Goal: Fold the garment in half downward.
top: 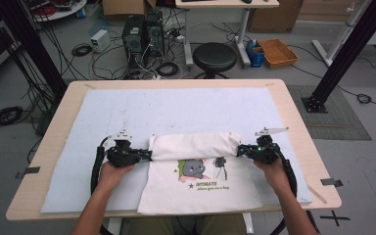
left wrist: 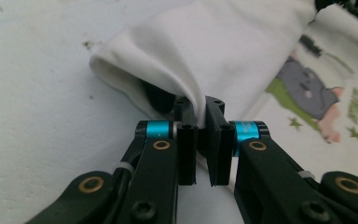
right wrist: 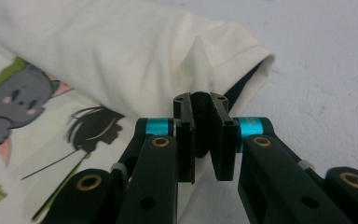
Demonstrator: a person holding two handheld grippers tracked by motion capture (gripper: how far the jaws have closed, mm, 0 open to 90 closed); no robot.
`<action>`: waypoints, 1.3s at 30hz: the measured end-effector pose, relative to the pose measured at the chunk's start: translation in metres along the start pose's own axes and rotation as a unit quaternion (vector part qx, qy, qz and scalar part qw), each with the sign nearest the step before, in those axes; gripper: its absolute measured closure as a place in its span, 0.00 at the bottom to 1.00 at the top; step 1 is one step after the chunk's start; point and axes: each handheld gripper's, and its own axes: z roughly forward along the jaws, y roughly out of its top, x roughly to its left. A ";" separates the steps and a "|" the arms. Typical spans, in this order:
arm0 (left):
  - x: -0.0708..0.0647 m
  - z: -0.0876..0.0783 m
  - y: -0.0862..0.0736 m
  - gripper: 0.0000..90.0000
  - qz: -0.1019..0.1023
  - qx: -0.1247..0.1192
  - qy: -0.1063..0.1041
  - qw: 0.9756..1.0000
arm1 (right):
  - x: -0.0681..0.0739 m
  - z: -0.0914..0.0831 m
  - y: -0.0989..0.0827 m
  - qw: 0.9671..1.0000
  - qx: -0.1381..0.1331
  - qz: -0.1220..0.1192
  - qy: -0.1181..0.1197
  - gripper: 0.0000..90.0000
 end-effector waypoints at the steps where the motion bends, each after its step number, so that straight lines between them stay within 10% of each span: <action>1: 0.000 0.000 0.000 0.93 0.000 0.000 0.000 1.000 | 0.001 -0.005 -0.001 1.000 -0.009 -0.006 -0.001 0.92; 9: -0.012 -0.032 -0.015 0.91 0.011 -0.062 -0.045 0.997 | 0.005 -0.048 -0.024 0.998 -0.042 -0.040 0.022 0.92; 23: -0.037 -0.052 -0.054 0.91 0.049 0.036 -0.120 0.991 | 0.015 -0.071 -0.074 0.994 0.022 -0.062 0.086 0.92; 25: -0.038 -0.052 -0.052 0.77 0.043 0.033 -0.129 0.990 | 0.014 -0.074 -0.077 0.993 0.022 -0.063 0.094 0.84; 29: -0.034 -0.057 -0.044 0.43 0.028 -0.007 -0.115 0.993 | 0.010 -0.085 -0.070 0.996 -0.030 -0.031 0.082 0.51; 32: -0.016 -0.054 -0.020 0.38 -0.013 -0.069 -0.028 0.997 | 0.005 -0.085 -0.051 0.996 -0.074 -0.017 0.040 0.42; 36: -0.002 -0.027 -0.001 0.36 -0.029 -0.052 0.040 0.997 | 0.006 -0.058 -0.024 0.997 -0.071 -0.020 -0.001 0.40; 39: 0.003 -0.006 0.006 0.36 -0.029 -0.025 0.052 0.998 | 0.007 -0.030 -0.008 0.999 -0.048 -0.025 -0.004 0.41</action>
